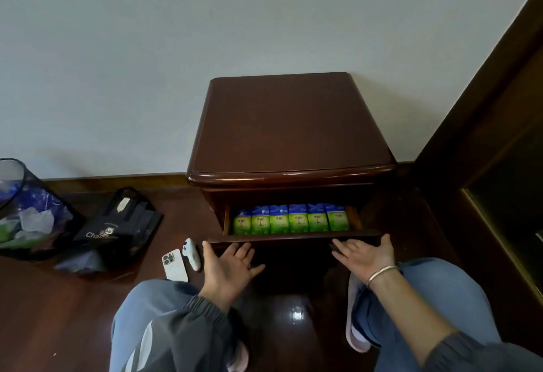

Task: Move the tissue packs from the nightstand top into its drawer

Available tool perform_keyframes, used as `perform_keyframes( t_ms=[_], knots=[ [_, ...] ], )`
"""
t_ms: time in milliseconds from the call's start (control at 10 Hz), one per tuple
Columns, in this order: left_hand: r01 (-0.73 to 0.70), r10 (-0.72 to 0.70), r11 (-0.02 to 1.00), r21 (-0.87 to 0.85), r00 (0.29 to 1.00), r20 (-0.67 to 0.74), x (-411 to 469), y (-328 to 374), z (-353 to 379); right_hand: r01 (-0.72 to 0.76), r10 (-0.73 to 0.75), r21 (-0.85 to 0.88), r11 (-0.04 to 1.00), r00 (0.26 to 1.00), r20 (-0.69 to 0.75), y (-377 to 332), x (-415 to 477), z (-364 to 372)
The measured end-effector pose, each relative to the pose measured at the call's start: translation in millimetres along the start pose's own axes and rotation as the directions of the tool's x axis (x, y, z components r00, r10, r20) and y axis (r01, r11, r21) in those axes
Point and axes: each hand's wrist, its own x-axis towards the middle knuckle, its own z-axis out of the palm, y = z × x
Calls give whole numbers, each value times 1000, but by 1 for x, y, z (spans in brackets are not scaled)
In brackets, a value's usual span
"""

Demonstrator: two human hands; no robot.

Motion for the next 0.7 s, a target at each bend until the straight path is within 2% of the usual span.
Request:
perform_keyframes(
  t_ms=[200, 400, 500, 600, 700],
  knots=[
    [-20, 19, 1000, 18, 998, 61, 45, 21, 18, 51, -53, 29, 998, 996, 68, -5, 39, 24],
    [-54, 53, 998, 35, 998, 19, 68, 31, 17, 79, -80, 22, 997, 996, 45, -8, 58, 37],
    [-40, 46, 992, 121, 998, -43, 63, 34, 16, 67, -67, -18, 998, 998, 7, -8, 50, 39],
    [-19, 61, 948, 318, 991, -123, 49, 45, 28, 77, -87, -141, 987, 994, -69, -11, 31, 45],
    [-117, 263, 796, 594, 951, -165, 8, 58, 37, 112, -138, -290, 950, 988, -73, -12, -15, 50]
  ],
)
